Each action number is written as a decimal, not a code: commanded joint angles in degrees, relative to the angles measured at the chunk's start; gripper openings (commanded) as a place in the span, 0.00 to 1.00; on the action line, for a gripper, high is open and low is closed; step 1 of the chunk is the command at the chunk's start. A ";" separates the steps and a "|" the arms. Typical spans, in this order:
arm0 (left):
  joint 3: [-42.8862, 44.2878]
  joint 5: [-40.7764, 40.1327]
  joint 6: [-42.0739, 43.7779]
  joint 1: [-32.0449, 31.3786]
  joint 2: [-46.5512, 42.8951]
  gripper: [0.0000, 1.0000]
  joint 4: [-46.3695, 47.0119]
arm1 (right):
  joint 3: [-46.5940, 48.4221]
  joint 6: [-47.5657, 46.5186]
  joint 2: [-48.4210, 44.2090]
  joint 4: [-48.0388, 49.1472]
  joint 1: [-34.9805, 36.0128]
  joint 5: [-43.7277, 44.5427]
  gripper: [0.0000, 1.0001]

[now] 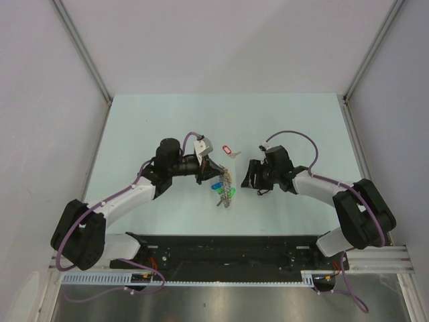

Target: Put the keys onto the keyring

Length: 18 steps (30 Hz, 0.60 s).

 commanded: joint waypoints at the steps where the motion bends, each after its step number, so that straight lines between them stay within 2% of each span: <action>1: 3.04 0.25 -0.06 -0.20 -2.52 0.00 1.85 | 5.18 -5.62 -2.59 -4.95 -2.07 -1.43 0.64; 8: 3.04 0.43 -0.06 -0.28 -2.70 0.00 1.85 | 8.70 -12.92 2.41 -8.73 -9.01 -6.60 0.65; 18: 2.78 -0.37 -0.50 -0.28 -2.52 0.00 2.03 | 9.23 -15.12 8.92 -10.92 -10.51 -7.67 0.65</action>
